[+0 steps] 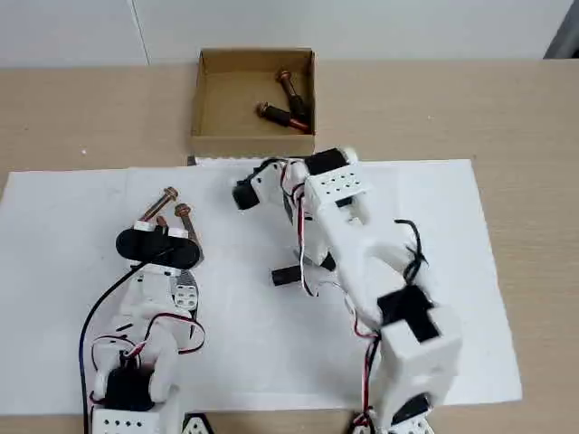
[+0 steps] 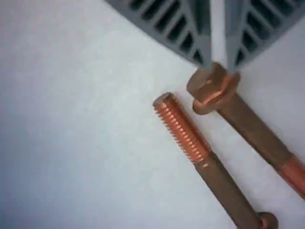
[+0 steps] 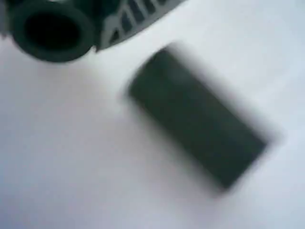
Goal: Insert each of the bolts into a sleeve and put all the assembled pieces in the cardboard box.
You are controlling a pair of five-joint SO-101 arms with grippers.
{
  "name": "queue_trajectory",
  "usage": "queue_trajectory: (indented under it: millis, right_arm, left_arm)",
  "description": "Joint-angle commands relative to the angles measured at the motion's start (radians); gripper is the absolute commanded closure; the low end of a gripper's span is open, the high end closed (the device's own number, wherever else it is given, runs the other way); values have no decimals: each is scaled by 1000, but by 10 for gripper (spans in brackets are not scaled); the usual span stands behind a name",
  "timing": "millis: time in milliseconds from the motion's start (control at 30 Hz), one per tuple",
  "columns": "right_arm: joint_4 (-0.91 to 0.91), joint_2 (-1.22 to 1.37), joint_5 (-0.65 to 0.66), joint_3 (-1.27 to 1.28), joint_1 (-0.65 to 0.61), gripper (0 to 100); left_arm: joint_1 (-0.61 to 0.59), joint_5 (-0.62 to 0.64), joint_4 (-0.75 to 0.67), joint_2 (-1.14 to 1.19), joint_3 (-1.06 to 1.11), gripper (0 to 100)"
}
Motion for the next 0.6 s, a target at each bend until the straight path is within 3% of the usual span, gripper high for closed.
queue_trajectory:
  millis: [0,333,567]
  right_arm:
    - [84,-159,-34,-52,12,991]
    - [165,-406,-388,-44,162,991]
    - [166,-628,-474,-21,254,995]
  left_arm:
    - [-3,-5,-3,-8,-7,994]
    - [-38,-3,-2,-5,-33,994]
    - [-181,-9,41,-2,-182,993]
